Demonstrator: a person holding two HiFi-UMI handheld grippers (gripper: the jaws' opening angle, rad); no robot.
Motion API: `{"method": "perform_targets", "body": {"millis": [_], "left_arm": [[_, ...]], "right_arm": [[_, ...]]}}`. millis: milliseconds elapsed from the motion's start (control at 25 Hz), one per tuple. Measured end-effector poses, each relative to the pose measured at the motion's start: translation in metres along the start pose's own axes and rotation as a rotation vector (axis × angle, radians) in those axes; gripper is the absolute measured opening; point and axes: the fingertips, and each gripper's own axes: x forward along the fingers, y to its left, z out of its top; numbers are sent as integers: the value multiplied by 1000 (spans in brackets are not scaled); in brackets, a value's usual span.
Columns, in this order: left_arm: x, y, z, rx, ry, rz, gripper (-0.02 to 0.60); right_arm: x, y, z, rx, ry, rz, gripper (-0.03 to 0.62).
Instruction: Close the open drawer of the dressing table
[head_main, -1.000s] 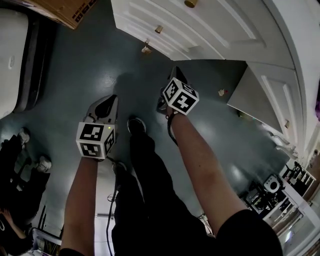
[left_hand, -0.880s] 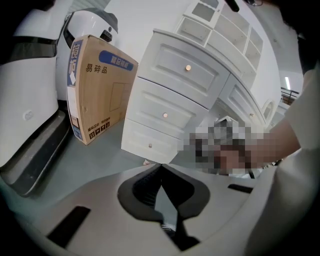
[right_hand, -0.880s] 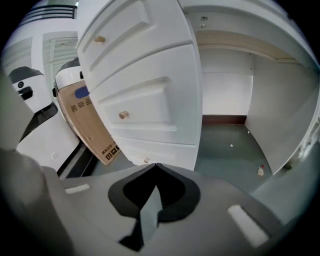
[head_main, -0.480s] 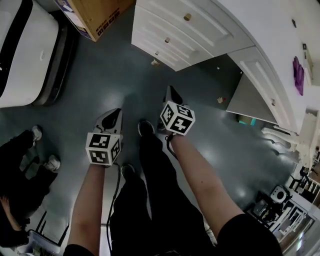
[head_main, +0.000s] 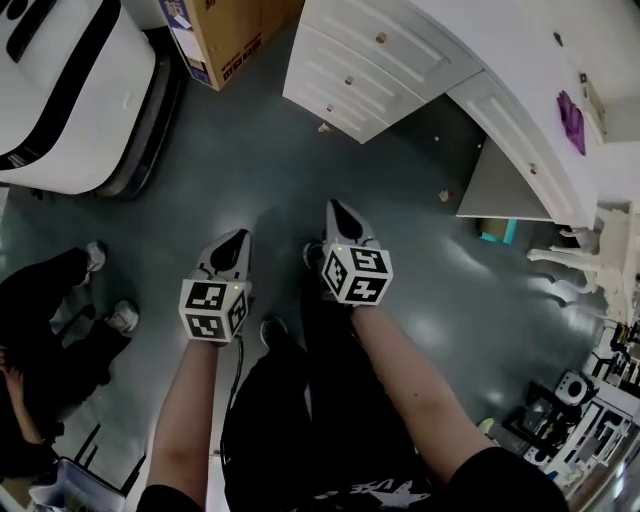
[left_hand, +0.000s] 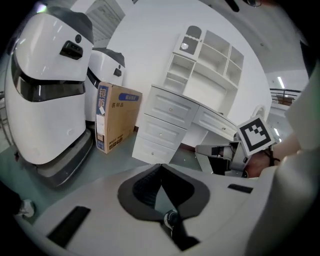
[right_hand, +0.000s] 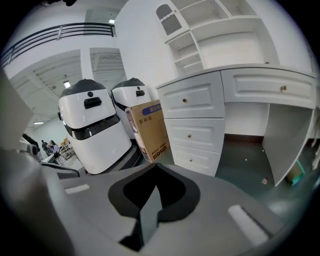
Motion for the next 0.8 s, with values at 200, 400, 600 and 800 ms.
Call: {"method": "perform_targets", "body": {"millis": [200,400,600,800], "left_arm": [[-36,-23,-9,5,-23,-21,9],[-61,-49,-7,-3,-57,-25,9],[-78,-68,-13,-8,-65,-11,9],[-99,-97,-14,-19,-93,19,9]], "right_arm": [[-61,37,-4,-25,-25,57,3],[-106,50,-7,-31,-54,92,3],[-135,47,-22,-30,-39,105,3],[-165,47,-31,-125,-13,166,3]]}}
